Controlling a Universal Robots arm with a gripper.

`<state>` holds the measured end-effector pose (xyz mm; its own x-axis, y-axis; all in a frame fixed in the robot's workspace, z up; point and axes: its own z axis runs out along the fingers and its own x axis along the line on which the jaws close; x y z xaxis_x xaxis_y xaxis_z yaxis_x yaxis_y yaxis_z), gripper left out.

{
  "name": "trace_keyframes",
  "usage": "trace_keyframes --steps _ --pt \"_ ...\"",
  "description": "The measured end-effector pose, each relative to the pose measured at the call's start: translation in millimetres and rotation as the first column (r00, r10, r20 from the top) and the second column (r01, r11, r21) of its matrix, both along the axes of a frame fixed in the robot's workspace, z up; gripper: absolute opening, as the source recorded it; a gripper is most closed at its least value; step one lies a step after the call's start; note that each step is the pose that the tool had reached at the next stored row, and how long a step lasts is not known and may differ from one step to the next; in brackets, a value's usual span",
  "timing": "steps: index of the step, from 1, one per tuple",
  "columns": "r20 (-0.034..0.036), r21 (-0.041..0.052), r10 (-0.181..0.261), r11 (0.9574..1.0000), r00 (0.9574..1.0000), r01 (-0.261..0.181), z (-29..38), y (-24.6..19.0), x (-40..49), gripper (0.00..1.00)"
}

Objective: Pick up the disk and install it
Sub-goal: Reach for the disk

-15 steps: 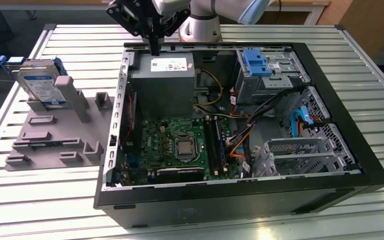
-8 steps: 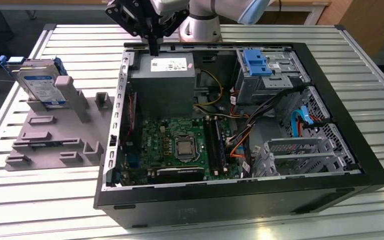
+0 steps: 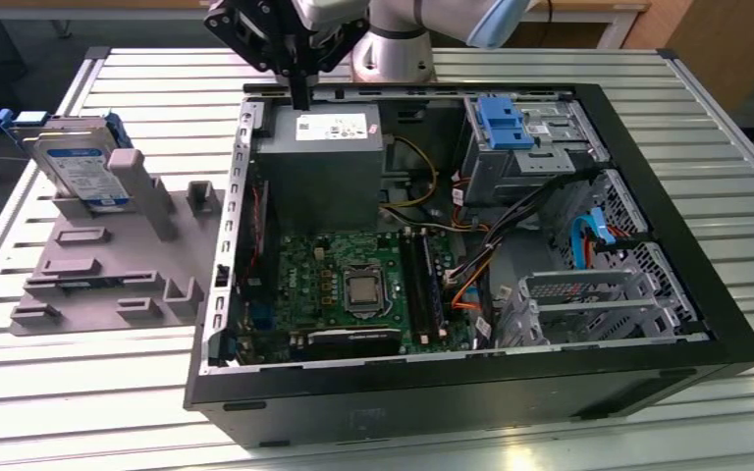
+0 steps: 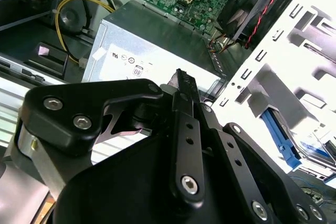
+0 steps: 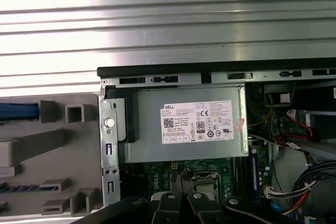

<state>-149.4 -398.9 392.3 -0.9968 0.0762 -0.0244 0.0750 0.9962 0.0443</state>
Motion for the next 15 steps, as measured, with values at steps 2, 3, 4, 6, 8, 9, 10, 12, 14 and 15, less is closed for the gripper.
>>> trace_keyframes --steps 2,3,4,6,8,9,10,12,14,15 --pt "0.0000 0.0000 0.000 1.0000 1.0000 0.000 -0.1 0.0 -0.4 0.11" --pt "0.0000 0.0001 0.000 1.0000 1.0000 0.000 -0.1 0.0 -0.7 0.11" --pt "0.0000 0.0001 0.000 1.0000 1.0000 0.000 -0.1 0.0 -1.0 0.11" --pt "0.0000 0.0000 0.000 1.0000 1.0000 0.000 -0.2 0.0 -1.7 0.11" --pt "0.0000 0.0000 0.000 1.0000 1.0000 0.000 -0.2 0.0 -2.5 0.11" --pt "0.0000 0.0001 0.000 1.0000 1.0000 0.000 -0.3 0.0 -2.8 0.11" --pt "0.0001 0.0001 0.000 1.0000 1.0000 0.000 -0.3 0.0 -3.1 0.11" --pt "0.0000 0.0000 0.000 1.0000 1.0000 0.000 -0.4 0.0 -3.8 0.11" --pt "0.0000 0.0000 0.000 1.0000 1.0000 0.000 -0.5 0.0 -4.3 0.11" --pt "0.0000 0.0000 0.000 1.0000 1.0000 0.000 -0.6 0.0 -4.7 0.11"
